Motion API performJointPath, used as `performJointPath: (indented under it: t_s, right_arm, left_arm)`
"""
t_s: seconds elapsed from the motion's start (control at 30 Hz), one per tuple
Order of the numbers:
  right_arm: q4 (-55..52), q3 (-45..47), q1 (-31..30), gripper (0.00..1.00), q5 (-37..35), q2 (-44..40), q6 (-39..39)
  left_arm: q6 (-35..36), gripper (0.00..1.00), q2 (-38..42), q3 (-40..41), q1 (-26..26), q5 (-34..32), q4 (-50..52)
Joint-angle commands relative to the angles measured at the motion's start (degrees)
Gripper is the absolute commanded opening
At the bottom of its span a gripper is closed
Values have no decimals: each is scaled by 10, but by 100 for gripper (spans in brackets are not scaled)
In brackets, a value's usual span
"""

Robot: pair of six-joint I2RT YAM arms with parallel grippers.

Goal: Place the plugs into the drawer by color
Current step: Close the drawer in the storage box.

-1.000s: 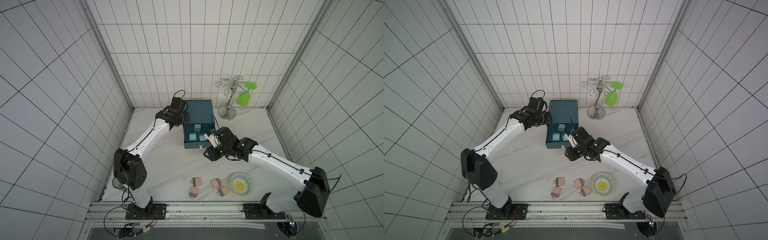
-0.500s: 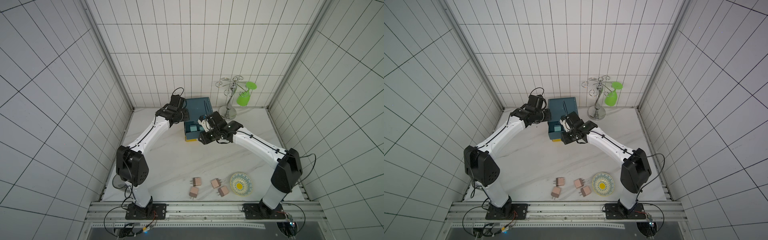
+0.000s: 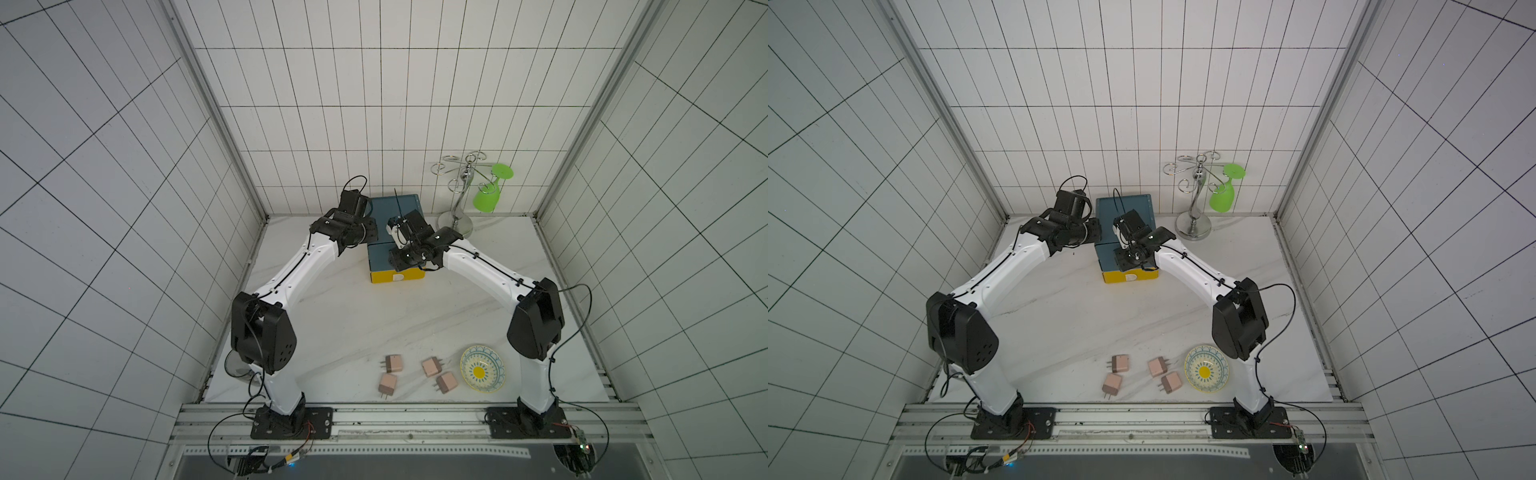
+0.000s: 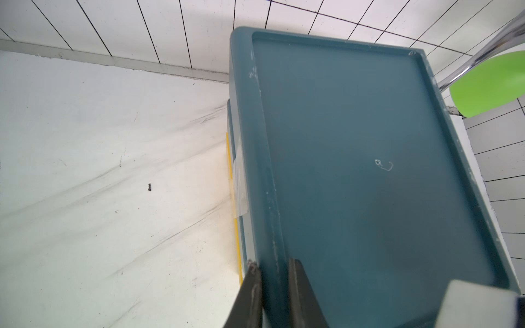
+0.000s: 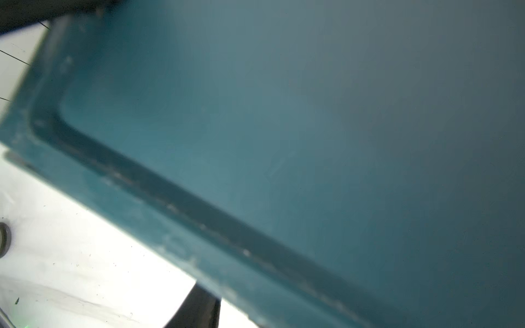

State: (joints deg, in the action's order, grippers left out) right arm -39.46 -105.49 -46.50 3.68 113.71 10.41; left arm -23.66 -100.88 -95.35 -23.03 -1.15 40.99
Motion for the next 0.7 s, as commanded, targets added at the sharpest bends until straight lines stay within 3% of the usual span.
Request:
performJointPath:
  t_s: [0.0, 0.07, 0.17, 0.3, 0.4, 0.5, 0.67]
  right_arm:
    - [16, -21, 0, 42, -18, -13, -9]
    - [13, -12, 2, 42, -10, -32, -9]
    - [18, 29, 2, 42, 37, -88, -24]
    - [17, 88, 15, 46, 53, -175, -26]
    - [17, 120, 76, 49, 86, -226, -3]
    - [24, 124, 170, 50, 181, -233, 35]
    - [23, 88, 246, 51, 249, -181, 64]
  left_arm:
    - [4, 15, 16, 36, 1, 30, 63]
    - [0, 28, 35, 41, 1, 39, 58]
    - [-15, 40, 80, 63, 1, 53, 35]
    - [-73, 55, 176, 152, 2, 76, -61]
    - [-160, 56, 262, 287, 6, 142, -195]
    - [-294, 56, 321, 467, -3, 237, -459]
    - [-345, 64, 312, 541, -84, 173, -572]
